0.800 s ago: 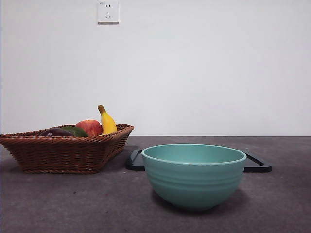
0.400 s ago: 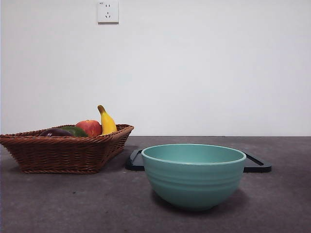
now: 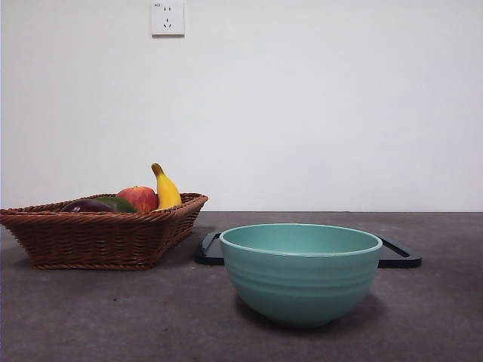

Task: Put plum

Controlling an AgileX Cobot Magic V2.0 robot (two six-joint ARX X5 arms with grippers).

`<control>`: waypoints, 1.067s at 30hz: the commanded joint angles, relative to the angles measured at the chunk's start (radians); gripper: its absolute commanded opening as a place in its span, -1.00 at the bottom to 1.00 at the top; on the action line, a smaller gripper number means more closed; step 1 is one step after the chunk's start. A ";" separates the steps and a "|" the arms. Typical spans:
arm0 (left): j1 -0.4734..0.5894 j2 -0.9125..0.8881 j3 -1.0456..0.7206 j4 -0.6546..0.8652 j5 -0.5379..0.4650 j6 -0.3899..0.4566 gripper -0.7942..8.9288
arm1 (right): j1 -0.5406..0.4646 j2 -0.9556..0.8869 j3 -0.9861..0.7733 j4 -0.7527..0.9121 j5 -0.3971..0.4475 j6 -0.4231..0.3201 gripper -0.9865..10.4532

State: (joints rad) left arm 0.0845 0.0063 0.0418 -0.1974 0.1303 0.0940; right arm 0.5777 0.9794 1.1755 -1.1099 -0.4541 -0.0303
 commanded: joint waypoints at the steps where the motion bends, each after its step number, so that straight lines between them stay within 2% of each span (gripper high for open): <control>1: -0.002 -0.003 -0.022 0.002 0.000 -0.025 -0.82 | 0.009 0.006 0.014 0.010 -0.006 -0.008 -0.82; 32: -0.002 -0.003 -0.026 0.006 0.000 -0.034 -0.82 | 0.009 0.006 0.014 0.010 -0.006 -0.008 -0.82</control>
State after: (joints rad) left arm 0.0826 0.0048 0.0357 -0.1829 0.1299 0.0643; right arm 0.5777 0.9794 1.1755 -1.1099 -0.4541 -0.0303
